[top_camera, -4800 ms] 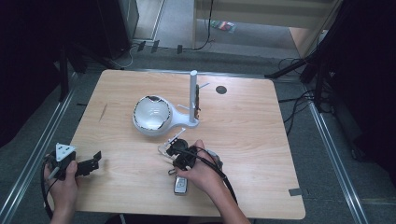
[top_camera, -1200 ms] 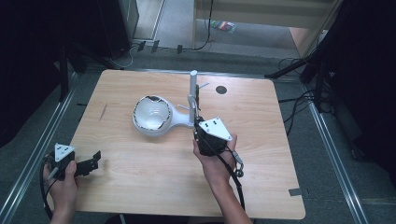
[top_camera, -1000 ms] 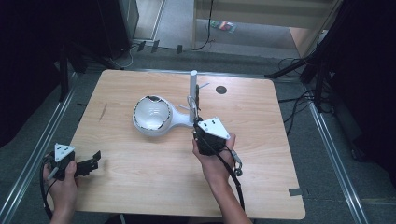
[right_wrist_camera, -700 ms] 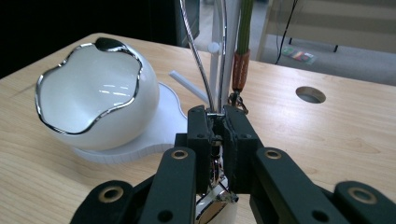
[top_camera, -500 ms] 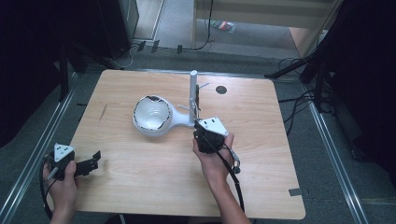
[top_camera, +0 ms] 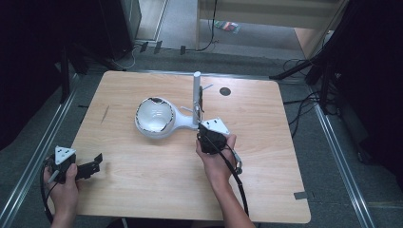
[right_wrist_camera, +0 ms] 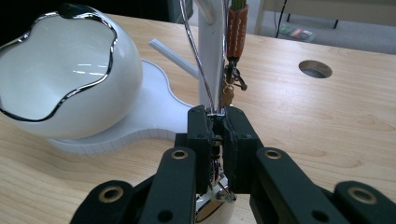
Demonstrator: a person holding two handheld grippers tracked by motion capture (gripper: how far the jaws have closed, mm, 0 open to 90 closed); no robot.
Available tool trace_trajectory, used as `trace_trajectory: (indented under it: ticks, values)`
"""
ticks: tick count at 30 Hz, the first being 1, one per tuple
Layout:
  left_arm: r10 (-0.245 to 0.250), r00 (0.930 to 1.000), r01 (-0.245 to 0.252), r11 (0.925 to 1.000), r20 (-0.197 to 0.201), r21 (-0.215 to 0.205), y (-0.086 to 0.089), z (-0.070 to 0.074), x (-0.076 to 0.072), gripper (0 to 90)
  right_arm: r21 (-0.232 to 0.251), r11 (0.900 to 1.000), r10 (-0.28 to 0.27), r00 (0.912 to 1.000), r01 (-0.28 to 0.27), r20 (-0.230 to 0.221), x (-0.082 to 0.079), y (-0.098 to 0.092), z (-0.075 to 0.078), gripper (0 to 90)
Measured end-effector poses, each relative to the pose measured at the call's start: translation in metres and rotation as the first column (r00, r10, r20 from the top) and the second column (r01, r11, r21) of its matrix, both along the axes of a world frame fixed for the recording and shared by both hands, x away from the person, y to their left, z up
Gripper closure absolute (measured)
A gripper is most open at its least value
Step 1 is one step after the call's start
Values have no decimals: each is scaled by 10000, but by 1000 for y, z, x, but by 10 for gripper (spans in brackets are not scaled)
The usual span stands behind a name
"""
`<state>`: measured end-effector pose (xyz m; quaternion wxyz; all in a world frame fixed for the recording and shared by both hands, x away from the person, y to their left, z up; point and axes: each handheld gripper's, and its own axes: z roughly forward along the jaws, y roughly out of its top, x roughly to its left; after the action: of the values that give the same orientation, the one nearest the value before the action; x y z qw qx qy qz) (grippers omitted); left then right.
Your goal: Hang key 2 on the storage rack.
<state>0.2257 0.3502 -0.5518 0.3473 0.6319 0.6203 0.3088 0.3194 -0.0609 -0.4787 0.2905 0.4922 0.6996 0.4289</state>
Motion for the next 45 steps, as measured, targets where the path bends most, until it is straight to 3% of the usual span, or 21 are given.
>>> trace_trajectory:
  ticks: [24, 36, 45]
  values:
    - [-45, 10000, 45, 10000, -29, -5, 0, 0, 1, 8, -129, 9997, -205, 9981, 198, -576, 12, 3, -14, 827]
    - [-38, 10000, 38, 10000, -21, -13, 0, 0, 1, 8, 46, 9998, -171, 9996, 172, -234, 6, -5, -6, 700]
    - [-46, 10000, 46, 10000, -28, 5, 0, 0, 1, 8, 371, 9991, -235, 9985, 216, 504, -7, -17, 7, 571]
